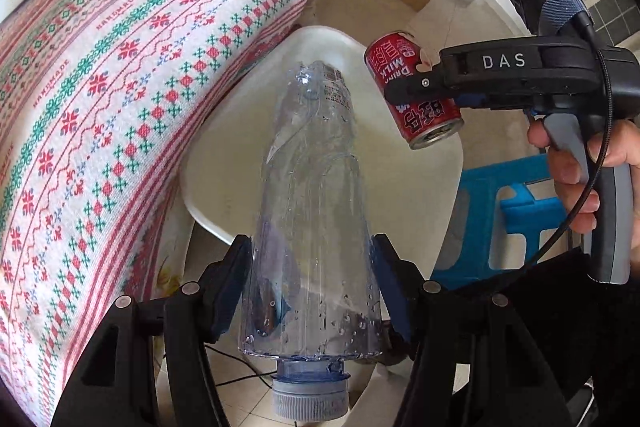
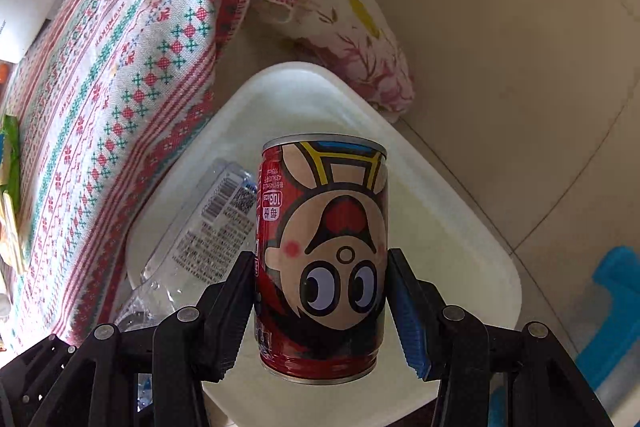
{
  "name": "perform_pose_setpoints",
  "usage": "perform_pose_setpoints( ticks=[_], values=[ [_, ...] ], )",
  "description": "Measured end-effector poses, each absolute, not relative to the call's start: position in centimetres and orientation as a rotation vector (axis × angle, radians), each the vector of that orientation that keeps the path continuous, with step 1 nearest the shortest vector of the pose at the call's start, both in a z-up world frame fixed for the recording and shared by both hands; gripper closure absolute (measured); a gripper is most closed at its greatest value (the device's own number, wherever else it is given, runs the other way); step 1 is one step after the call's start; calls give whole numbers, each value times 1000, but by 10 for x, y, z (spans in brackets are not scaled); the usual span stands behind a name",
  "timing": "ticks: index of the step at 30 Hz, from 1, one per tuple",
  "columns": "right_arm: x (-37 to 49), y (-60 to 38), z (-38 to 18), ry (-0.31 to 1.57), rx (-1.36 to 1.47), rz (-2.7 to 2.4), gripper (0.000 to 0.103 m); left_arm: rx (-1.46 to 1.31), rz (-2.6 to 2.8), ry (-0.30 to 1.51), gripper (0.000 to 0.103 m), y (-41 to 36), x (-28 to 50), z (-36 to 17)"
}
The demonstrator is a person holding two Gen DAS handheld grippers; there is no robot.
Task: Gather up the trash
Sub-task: 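Carry bottle and can to the white bin and open both tools to drop them, then move both open tools back over the table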
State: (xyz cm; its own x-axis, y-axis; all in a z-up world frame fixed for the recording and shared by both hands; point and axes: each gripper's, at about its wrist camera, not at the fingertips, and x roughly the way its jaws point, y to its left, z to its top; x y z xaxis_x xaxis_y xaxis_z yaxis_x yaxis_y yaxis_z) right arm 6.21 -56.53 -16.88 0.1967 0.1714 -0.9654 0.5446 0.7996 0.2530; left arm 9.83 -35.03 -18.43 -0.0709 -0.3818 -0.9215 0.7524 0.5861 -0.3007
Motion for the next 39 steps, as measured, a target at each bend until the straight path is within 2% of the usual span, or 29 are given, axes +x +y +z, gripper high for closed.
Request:
perform_pose_setpoints(
  ticks=[4,8,14,27,39],
  values=[
    [65,-568,-170,1378,660,-282,47,386,-953,1275,37,-364,98,-179],
    [67,-569,-162,1359,656,-300,45,398,-918,1231,24,-363,96,-170],
    [67,-565,-134,1289,611,-303,35,358,-839,1152,15,-346,100,-155],
    [54,-530,-78,1129,461,-266,27,349,-727,1022,14,-285,80,-121],
    [73,-467,-33,946,296,-217,22,254,-502,958,13,-214,101,-100]
  ],
)
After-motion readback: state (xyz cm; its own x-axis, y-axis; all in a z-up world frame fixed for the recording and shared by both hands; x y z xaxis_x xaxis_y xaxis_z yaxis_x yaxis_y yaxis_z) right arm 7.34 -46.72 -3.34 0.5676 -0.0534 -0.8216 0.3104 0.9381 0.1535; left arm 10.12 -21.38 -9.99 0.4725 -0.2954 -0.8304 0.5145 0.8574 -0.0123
